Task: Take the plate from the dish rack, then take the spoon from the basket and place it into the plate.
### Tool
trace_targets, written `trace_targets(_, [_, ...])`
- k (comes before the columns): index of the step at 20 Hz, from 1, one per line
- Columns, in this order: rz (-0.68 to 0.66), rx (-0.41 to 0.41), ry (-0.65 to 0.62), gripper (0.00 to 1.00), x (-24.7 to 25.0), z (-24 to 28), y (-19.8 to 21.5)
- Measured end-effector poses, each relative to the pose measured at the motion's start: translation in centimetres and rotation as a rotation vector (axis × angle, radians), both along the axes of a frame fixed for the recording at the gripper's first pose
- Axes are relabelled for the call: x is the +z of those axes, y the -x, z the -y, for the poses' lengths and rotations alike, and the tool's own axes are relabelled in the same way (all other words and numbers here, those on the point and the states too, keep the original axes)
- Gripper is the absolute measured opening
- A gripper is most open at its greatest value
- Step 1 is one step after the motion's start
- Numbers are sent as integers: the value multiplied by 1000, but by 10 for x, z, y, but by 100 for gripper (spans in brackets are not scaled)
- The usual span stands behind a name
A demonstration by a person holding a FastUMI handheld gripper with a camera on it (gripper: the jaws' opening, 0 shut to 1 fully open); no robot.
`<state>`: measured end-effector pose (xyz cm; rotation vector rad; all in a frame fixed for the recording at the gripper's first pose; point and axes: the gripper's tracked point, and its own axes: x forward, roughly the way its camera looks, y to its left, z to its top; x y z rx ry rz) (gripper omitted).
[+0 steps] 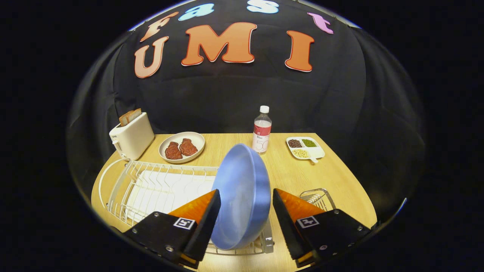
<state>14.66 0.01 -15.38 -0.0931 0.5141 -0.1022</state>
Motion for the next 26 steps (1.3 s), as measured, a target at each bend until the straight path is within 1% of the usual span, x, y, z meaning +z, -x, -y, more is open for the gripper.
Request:
trace_targets(1, [-12,-8,-7,77,-3,0,-1])
trace_targets(2, [-16,-16,-7,67,-3,1,-1])
trace_targets(3, [-18,-24,-5,61,-2,1,-1])
trace_targets(4, [-15,-33,-10,44,-1,0,-2])
trace_targets(5, [-21,-45,-10,36,-2,0,-2])
trace_targets(6, [-30,-61,2,31,-2,2,-2])
trace_targets(7, [-34,-80,16,30,0,5,0])
trace_targets(8, [-21,-104,34,26,6,9,-2])
trace_targets(10, [-6,-123,53,21,14,7,-4])
trace_targets(15, [30,-132,180,20,37,1,-4])
trace_targets(19, [51,-150,228,19,47,-3,-3])
trace_targets(24, [94,-137,213,19,71,-17,1])
trace_targets(26, [93,-119,178,19,76,-26,11])
